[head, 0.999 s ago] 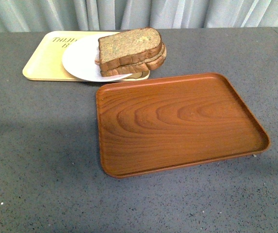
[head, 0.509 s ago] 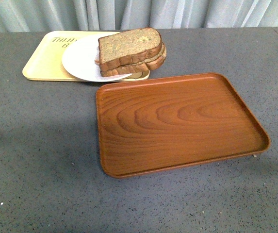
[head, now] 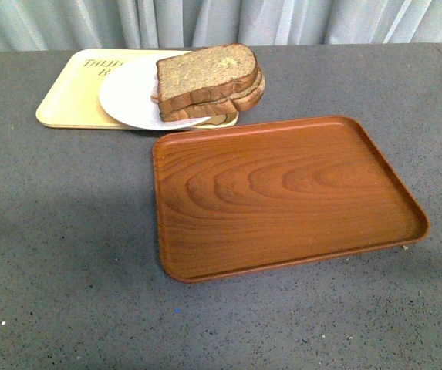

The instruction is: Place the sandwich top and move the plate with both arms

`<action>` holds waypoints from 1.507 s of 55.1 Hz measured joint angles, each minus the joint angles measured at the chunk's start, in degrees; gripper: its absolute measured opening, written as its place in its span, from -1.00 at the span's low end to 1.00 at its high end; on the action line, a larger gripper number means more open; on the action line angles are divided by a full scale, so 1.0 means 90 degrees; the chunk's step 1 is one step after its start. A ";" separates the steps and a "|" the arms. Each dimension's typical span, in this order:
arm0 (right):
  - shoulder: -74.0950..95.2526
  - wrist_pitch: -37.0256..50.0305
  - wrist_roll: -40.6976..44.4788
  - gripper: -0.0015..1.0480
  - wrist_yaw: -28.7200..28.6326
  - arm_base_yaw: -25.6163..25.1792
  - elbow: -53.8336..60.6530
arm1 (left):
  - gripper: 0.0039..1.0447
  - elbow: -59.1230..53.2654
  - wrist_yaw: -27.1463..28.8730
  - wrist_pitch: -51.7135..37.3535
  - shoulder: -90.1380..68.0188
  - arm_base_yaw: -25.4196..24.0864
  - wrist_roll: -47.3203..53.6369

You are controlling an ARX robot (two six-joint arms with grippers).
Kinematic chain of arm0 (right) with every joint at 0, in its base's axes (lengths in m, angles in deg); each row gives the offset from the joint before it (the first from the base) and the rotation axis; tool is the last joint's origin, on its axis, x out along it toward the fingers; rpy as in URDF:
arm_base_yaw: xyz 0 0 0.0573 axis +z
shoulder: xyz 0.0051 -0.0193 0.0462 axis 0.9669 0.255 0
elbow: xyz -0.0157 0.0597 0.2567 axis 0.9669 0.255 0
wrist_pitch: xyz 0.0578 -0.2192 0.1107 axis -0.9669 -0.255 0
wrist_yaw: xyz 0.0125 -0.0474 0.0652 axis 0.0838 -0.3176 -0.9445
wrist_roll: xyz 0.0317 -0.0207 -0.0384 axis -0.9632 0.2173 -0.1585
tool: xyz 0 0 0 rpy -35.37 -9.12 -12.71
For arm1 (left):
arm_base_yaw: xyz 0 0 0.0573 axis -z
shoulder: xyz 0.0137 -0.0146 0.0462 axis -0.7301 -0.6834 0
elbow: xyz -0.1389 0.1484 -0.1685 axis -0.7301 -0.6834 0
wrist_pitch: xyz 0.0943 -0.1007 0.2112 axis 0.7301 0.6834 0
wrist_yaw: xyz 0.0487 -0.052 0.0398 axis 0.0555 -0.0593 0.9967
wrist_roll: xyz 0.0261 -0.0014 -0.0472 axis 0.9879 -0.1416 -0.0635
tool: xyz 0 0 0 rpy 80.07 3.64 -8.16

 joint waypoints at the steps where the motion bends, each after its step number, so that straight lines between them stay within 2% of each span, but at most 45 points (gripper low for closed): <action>1: 0.0000 0.0000 0.0000 0.82 0.0000 0.0000 0.0000 | -0.98 0.0000 0.0000 0.0056 0.0056 0.0000 0.0000; 31: 0.0000 0.0000 0.0000 0.82 0.0000 0.0000 0.0000 | -0.98 0.0002 0.0000 0.1396 0.1404 0.0000 0.0000; 35: 0.0000 0.0000 0.0000 0.82 0.0002 0.0000 0.0000 | -0.98 0.0002 0.0000 0.2395 0.2205 0.0000 0.0005; 55: 0.0000 0.0000 0.0000 0.82 0.0002 0.0002 0.0000 | -0.98 0.0002 0.0000 0.2489 0.2390 0.0002 0.0005; 58: 0.0000 0.0000 0.0000 0.82 0.0000 0.0000 0.0000 | -0.85 0.0002 0.0000 0.2489 0.2390 0.0002 0.0005; 64: 0.0000 0.0000 0.0000 0.82 0.0002 0.0000 0.0000 | -0.41 0.0002 0.0000 0.2489 0.2390 0.0002 0.0005; 77: 0.0000 0.0000 0.0000 0.82 0.0002 0.0000 0.0000 | 0.31 0.0002 0.0000 0.2489 0.2390 0.0002 0.0005; 83: 0.0000 0.0000 0.0000 0.82 0.0002 0.0002 0.0000 | 0.75 0.0002 0.0000 0.2489 0.2390 0.0002 0.0005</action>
